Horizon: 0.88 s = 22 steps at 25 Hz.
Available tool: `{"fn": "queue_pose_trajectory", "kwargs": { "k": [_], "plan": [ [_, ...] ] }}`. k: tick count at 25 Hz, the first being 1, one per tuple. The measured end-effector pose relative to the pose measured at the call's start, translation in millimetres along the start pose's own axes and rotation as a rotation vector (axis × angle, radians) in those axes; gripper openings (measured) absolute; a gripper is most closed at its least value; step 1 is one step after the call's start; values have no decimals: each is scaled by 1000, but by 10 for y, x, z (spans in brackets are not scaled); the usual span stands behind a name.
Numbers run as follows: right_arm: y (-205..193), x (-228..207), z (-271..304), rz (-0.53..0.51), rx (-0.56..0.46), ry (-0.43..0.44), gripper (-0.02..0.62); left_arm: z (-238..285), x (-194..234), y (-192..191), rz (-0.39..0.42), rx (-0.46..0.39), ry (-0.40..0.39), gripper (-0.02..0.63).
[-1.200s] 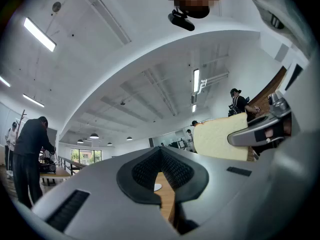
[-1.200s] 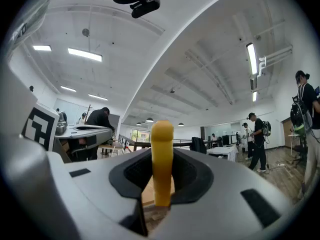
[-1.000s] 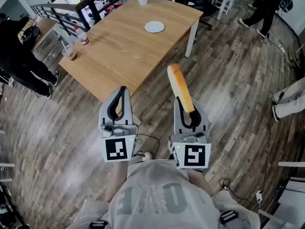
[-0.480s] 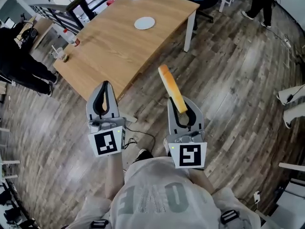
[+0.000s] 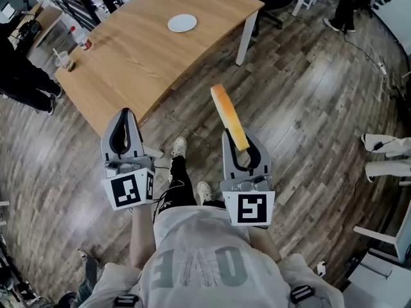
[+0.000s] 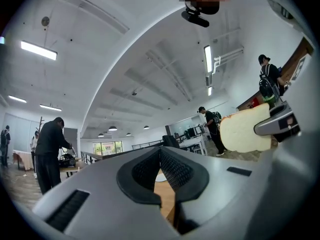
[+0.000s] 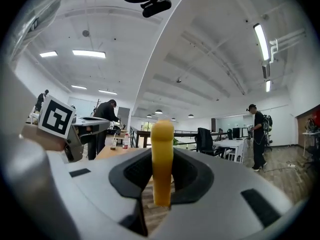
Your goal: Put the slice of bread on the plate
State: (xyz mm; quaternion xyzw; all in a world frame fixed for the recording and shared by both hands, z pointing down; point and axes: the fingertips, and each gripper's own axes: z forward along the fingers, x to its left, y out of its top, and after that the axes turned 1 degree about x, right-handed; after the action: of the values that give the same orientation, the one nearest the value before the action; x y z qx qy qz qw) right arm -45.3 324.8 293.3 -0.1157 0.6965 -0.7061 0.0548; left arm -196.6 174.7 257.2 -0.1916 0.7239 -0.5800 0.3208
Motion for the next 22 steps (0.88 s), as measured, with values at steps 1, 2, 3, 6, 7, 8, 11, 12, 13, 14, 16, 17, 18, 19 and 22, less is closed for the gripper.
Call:
{"fn": "queue_pose_trajectory", "kwargs": {
  "k": [1,2,3,6,7,8,11,12,13,14,16,17,18,19,22],
  "plan": [
    [-35,-46,37,5,11,-6,91,56,-38,-6,0,-4,-8,9],
    [-67,-96,81,15,22,-15,91,121,-76,-5,2,-11,-18,8],
    [-98,-146,133,26,32,-26,91,196,-105,-1,6,-19,-27,9],
    [-176,-290,345,24,57,-42,91,483,-116,-2,9,-45,-38,8],
    [-201,-343,428,10,66,-43,91,597,-99,-20,1,-52,-36,8],
    [-217,-403,511,-3,76,-44,91,720,-77,-47,-13,-56,-30,8],
    [-183,-602,752,-42,91,-39,91,1062,10,-129,-55,-55,0,8],
    [-156,-678,844,-57,91,-35,91,1164,28,-145,-63,-52,8,8],
    [-127,-766,956,-71,90,-35,91,1275,29,-154,-67,-50,10,8],
    [-99,-861,1084,-82,91,-39,91,1389,13,-157,-67,-50,6,9],
    [-60,-1026,1331,-96,96,-48,91,1583,-39,-184,-53,-44,-7,9],
    [-49,-1089,1434,-101,97,-49,91,1655,-56,-217,-48,-36,-7,9],
    [-40,-1142,1529,-104,97,-45,91,1722,-59,-255,-51,-27,0,9],
    [-33,-1184,1623,-109,97,-34,91,1789,-49,-291,-63,-20,11,8],
    [-63,-1244,1908,-115,107,19,91,1970,-32,-360,-105,-10,39,9]
  ]
}}
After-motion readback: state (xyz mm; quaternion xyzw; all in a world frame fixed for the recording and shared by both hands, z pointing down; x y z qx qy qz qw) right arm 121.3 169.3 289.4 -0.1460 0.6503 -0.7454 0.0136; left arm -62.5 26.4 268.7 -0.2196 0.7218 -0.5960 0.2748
